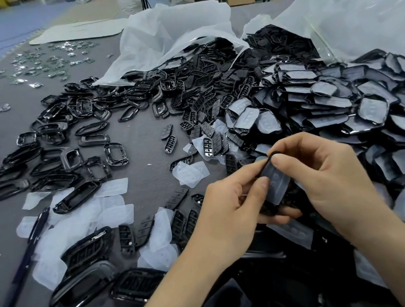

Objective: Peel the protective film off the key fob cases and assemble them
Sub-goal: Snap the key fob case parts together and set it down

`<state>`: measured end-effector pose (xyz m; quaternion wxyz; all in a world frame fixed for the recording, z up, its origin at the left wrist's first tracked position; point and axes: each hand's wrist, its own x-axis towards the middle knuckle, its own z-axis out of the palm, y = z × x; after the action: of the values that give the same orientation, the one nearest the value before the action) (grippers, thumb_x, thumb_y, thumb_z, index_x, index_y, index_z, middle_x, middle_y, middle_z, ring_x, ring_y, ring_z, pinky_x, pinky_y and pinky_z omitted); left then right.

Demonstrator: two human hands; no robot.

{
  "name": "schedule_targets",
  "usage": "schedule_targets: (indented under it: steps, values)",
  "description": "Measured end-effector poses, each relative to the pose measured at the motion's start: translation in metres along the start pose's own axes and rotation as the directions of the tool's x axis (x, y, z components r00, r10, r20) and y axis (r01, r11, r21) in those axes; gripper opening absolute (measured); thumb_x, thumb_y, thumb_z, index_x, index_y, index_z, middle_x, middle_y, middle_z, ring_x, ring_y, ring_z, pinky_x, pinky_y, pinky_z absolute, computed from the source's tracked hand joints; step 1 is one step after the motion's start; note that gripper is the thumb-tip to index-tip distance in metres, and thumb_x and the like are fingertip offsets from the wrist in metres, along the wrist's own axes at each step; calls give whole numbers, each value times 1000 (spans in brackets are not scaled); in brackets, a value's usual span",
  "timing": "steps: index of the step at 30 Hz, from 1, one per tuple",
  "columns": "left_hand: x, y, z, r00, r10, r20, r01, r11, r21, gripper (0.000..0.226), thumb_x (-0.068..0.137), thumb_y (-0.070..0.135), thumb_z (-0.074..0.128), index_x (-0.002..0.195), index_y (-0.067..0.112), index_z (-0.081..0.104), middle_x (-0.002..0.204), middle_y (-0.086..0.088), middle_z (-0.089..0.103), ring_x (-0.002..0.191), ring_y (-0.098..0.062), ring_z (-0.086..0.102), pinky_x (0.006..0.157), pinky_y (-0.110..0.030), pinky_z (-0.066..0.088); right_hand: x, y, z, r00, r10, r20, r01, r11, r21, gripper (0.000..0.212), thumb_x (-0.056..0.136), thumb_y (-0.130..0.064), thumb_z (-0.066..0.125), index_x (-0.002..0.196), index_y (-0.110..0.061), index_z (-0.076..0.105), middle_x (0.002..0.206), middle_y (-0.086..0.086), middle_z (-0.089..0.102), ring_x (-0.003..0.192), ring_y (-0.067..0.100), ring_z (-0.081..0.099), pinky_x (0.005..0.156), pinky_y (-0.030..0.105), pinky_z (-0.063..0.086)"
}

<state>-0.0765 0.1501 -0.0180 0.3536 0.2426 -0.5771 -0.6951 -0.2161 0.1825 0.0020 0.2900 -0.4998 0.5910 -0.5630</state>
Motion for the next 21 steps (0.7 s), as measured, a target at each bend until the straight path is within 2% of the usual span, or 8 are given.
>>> schedule_targets:
  steps: [4,8,11,14,16,18,19,21]
  values:
    - [0,-3,2,1000,29,5,-29,998,51,41,100,0,39,110,32,61,82,3,71,68,-19,72,62,-22,57,-1,0,1,1000,-11,-16,10,1000,-21,22,84,-2,63,74,-21,64,62,-7,61,57,8,52,52,14,43]
    - [-2,-4,3,999,53,4,-53,997,49,40,100,-1,39,110,31,61,77,5,72,66,-15,72,62,-22,57,-1,-1,1,1000,-2,7,2,1000,4,23,83,1,59,74,-20,62,62,-5,59,56,10,51,51,16,43]
    - [-3,-4,3,998,63,-2,-63,995,71,36,99,-1,41,111,27,60,76,4,72,67,-19,72,62,-22,57,-1,-2,2,1000,-3,14,3,1000,3,24,84,3,58,75,-19,61,62,-3,57,57,11,49,51,18,42]
    - [-4,-3,4,995,91,-29,-87,989,119,33,99,3,44,111,28,61,80,1,72,69,-24,73,62,-27,59,-1,-4,0,995,83,57,-90,988,123,19,82,-7,64,73,-23,64,64,-4,59,58,13,53,50,20,45]
    - [-3,-4,3,973,223,-67,-186,919,348,29,96,12,48,114,31,62,71,0,68,59,-18,68,59,-28,58,-2,-5,-1,973,183,144,-218,931,292,14,75,-12,65,72,-25,66,66,-1,59,60,17,56,50,28,49]
    - [-2,-3,2,927,369,-59,-252,734,630,32,92,16,50,119,28,62,55,0,52,44,-10,46,47,-16,42,-3,-5,-1,960,210,187,-263,903,339,22,77,-4,65,70,-25,66,66,2,58,61,20,55,52,32,51]
    - [-1,-2,2,915,400,-48,-258,674,692,33,92,15,51,121,23,63,52,1,45,42,-9,37,45,-12,32,-2,-5,-1,960,214,184,-266,902,340,27,78,1,64,69,-25,66,65,2,57,61,19,55,53,32,51]
    - [-2,0,4,910,412,-44,-254,639,726,36,92,13,51,125,22,61,50,6,37,42,-6,32,45,-8,23,-2,-5,0,962,216,167,-263,899,350,37,82,8,58,66,-25,65,63,1,57,60,17,55,56,31,50]
